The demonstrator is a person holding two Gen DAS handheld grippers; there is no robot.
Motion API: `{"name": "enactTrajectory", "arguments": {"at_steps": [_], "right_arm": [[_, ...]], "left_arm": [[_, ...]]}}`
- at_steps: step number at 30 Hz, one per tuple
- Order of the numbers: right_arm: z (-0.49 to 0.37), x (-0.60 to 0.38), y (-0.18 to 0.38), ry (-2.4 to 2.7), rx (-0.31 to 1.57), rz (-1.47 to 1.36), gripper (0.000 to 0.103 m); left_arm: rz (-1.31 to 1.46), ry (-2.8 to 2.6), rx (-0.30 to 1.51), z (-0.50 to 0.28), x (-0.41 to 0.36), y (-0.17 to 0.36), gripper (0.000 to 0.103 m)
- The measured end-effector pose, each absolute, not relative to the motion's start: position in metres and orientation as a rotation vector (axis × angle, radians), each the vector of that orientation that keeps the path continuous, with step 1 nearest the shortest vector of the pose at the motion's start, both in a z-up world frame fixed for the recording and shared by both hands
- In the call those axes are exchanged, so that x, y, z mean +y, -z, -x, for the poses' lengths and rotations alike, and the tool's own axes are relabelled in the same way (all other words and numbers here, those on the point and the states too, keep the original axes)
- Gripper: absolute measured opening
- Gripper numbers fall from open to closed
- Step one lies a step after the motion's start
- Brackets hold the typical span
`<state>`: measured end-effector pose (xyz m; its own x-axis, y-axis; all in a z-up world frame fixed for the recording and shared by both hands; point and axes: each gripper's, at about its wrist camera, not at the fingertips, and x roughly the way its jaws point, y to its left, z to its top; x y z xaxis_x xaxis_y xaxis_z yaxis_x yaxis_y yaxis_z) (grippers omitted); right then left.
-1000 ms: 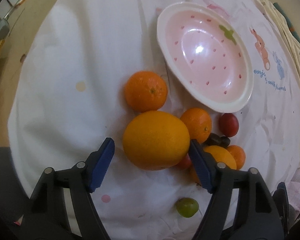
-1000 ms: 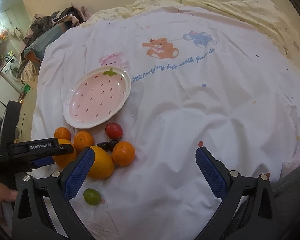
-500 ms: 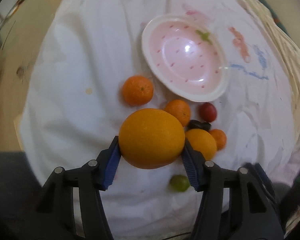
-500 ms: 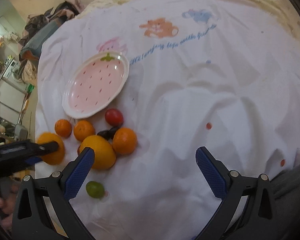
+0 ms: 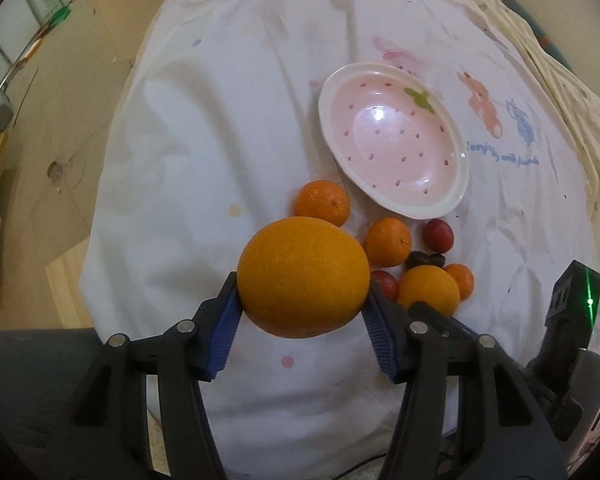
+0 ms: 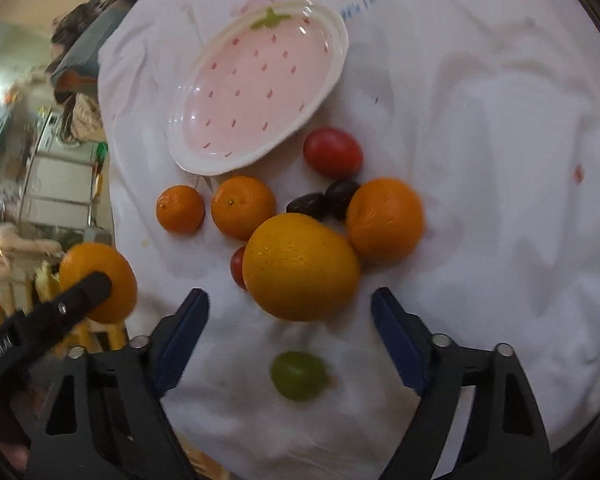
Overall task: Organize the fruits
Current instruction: 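Carry the large orange onto the pink plate with the left gripper while the right gripper places a tangerine there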
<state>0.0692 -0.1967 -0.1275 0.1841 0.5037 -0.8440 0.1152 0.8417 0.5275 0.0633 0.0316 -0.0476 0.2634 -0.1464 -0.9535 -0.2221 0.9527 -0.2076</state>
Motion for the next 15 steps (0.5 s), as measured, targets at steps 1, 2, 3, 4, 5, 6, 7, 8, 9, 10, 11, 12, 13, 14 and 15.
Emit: {"name": "enactTrajectory", "arguments": {"at_steps": [1,2,3,4,5,6,7,8,9,10,11,12,13,14,15], "right_arm": [[-0.07,-0.196,0.129,-0.282,1.371,-0.552,0.081],[-0.072,-0.195,0.129,-0.271,1.366,-0.552,0.08],[-0.072,-0.194,0.131,-0.262,1.364,-0.548,0.08],[-0.073,-0.193,0.133,-0.252,1.365,-0.541,0.077],[-0.073,-0.193,0.134,-0.244,1.366,-0.536,0.076],[-0.074,-0.193,0.133,-0.233,1.366,-0.53,0.071],[-0.074,-0.194,0.134,-0.222,1.366,-0.522,0.065],[-0.074,-0.196,0.133,-0.23,1.365,-0.527,0.064],[-0.073,-0.198,0.133,-0.237,1.364,-0.527,0.062],[-0.073,-0.199,0.132,-0.242,1.361,-0.518,0.062],[-0.072,-0.2,0.131,-0.244,1.363,-0.508,0.062],[-0.072,-0.201,0.13,-0.245,1.365,-0.505,0.061],[-0.072,-0.203,0.129,-0.244,1.368,-0.513,0.061],[-0.071,-0.204,0.127,-0.25,1.368,-0.52,0.061],[-0.071,-0.203,0.125,-0.259,1.366,-0.52,0.061]], "left_arm": [[0.332,-0.05,1.311,-0.063,0.032,0.048,0.054],[0.335,-0.048,1.311,-0.064,0.033,0.049,0.054],[0.336,-0.047,1.31,-0.064,0.033,0.049,0.054],[0.337,-0.047,1.309,-0.063,0.033,0.049,0.054],[0.337,-0.044,1.31,-0.063,0.034,0.049,0.054],[0.338,-0.039,1.309,-0.064,0.033,0.049,0.054],[0.339,-0.036,1.308,-0.064,0.033,0.049,0.054],[0.336,-0.035,1.305,-0.064,0.033,0.049,0.054],[0.327,-0.04,1.305,-0.065,0.032,0.049,0.054],[0.323,-0.045,1.305,-0.066,0.032,0.05,0.054],[0.32,-0.05,1.304,-0.066,0.032,0.051,0.054],[0.315,-0.054,1.302,-0.067,0.032,0.052,0.054],[0.313,-0.062,1.304,-0.068,0.032,0.053,0.054],[0.317,-0.07,1.304,-0.069,0.033,0.054,0.054],[0.316,-0.071,1.3,-0.069,0.033,0.054,0.054]]}}
